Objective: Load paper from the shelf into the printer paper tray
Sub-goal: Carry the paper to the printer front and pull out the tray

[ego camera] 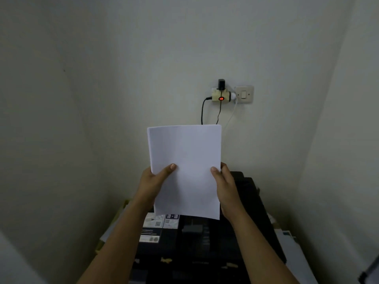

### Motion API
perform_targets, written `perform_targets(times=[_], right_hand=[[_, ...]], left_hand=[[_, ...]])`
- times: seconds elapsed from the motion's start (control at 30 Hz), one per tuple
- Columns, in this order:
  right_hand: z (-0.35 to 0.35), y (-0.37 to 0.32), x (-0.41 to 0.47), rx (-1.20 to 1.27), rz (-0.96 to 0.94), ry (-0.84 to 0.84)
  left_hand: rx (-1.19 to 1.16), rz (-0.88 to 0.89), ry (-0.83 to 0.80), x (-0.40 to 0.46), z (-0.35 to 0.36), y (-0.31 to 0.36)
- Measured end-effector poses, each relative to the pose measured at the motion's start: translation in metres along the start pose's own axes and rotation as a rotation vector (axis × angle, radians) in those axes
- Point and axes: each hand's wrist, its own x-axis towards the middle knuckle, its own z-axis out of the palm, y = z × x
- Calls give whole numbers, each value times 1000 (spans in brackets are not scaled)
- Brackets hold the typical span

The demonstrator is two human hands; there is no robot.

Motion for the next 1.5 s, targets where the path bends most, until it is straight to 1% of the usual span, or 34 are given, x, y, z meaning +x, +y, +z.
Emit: perform_targets(times=[0.07, 0.2, 0.27, 0.57, 0.83, 1.03, 1.2, 1.27, 1.5], right_hand=[[17, 8, 1, -52, -5, -15], [44, 22, 2, -216, -78, -63], [55, 29, 3, -245, -94, -67], [85, 63, 11, -237, -60, 3], [89, 90, 15, -271, -18, -10], [87, 92, 22, -236, 7, -11], [84, 98, 27, -160, 77, 17], [83, 99, 28, -139, 113, 5], [77, 94, 39, -156, 149, -42]], left_hand=[[2, -3, 19, 5, -16, -5], [-27, -32, 31, 17, -43, -17], [-48, -49, 27, 23, -51, -23], [-83, -100, 14, 34, -65, -52], [-82, -176, 13, 45, -78, -80], [-97, -208, -7, 51, -80, -80], [-112, -205, -30, 50, -79, -81], [-108, -199, -32, 52, -79, -81], [-94, -142, -50, 56, -82, -78]])
